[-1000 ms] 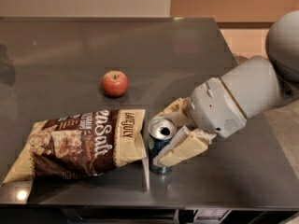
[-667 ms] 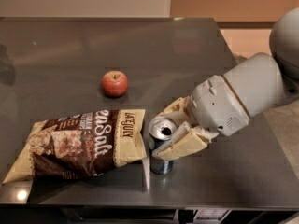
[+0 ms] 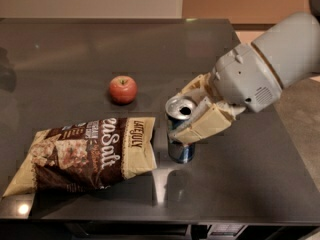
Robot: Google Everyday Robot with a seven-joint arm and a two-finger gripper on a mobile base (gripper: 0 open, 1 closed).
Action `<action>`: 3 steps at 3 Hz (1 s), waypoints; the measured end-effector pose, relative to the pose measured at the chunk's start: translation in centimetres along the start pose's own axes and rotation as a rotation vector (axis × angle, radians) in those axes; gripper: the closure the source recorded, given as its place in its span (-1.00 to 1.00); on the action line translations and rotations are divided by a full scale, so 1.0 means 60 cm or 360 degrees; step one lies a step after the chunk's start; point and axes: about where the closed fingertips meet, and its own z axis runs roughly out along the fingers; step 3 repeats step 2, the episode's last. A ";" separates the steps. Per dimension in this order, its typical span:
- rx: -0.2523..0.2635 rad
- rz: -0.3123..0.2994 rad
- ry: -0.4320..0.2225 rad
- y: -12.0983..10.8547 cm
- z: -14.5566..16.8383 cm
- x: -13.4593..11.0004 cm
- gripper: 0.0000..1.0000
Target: Pick redbull can
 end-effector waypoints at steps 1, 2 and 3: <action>0.0074 -0.0044 -0.0016 -0.061 -0.086 -0.060 1.00; 0.0075 -0.0044 -0.0016 -0.061 -0.086 -0.060 1.00; 0.0075 -0.0044 -0.0016 -0.061 -0.086 -0.060 1.00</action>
Offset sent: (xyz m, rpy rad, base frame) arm 0.0546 -0.0248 0.0824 0.0255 -0.0478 -0.0250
